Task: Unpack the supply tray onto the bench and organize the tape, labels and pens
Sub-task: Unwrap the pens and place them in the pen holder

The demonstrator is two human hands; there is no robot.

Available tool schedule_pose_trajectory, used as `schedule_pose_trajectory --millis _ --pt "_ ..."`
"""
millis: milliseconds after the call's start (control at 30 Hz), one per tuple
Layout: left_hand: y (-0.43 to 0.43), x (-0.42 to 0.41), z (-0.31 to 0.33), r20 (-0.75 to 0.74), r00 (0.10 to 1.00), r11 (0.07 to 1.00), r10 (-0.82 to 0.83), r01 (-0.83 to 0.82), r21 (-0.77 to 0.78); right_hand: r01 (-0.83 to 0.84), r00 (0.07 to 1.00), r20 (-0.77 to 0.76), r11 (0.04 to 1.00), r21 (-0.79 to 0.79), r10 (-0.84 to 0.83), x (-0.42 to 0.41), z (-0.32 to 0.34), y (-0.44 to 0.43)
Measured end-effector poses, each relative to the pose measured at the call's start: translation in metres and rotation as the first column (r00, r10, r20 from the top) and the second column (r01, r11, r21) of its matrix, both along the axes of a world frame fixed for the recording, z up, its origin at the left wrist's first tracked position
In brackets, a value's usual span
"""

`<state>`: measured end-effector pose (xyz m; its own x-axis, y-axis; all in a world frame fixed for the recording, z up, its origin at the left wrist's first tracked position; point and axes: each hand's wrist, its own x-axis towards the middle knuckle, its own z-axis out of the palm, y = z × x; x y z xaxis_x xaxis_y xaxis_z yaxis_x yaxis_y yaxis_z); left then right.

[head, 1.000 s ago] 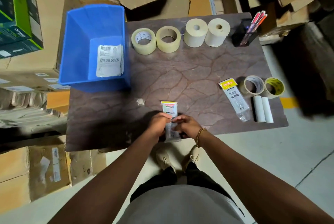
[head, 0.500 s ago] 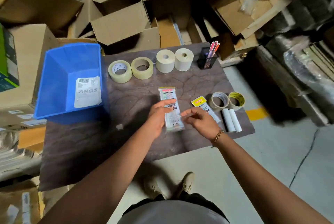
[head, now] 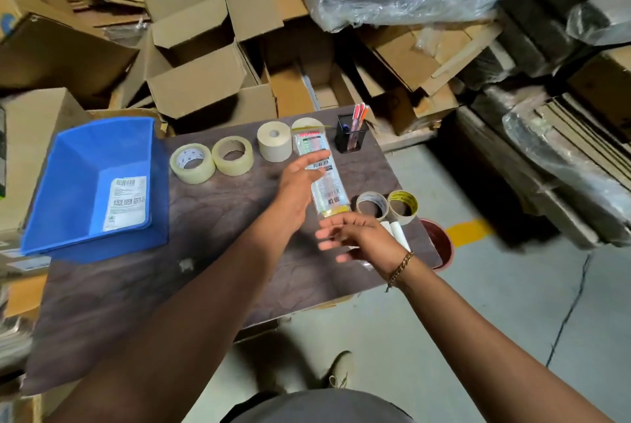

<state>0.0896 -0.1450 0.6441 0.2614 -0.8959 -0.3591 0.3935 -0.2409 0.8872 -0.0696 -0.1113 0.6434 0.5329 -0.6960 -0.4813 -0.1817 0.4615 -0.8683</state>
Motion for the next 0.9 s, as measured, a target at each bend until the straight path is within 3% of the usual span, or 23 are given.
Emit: schedule_pose_trajectory --millis 133,233,400,667,900 --pt "-0.003 -0.018 0.009 0.088 0.995 0.997 0.043 -0.038 -0.066 0.085 0.988 0.101 0.966 0.243 -0.112 -0.016 -0.01 -0.016" --pt "0.0 -0.036 0.017 0.145 0.988 0.993 0.044 -0.028 -0.114 0.088 0.968 0.196 0.946 0.312 -0.155 -0.022 -0.01 -0.029" --pt "0.0 -0.058 0.034 0.165 0.984 0.984 0.062 -0.033 -0.172 0.057 0.942 0.297 0.948 0.315 -0.155 -0.027 -0.005 -0.046" --pt "-0.017 -0.058 0.043 0.192 0.973 0.98 0.13 -0.097 -0.172 0.007 0.979 0.196 0.973 0.23 -0.053 -0.034 -0.008 -0.049" --pt "-0.024 -0.062 0.041 0.19 0.975 0.985 0.114 -0.085 -0.151 0.04 0.981 0.178 0.974 0.223 -0.081 -0.025 -0.011 -0.055"
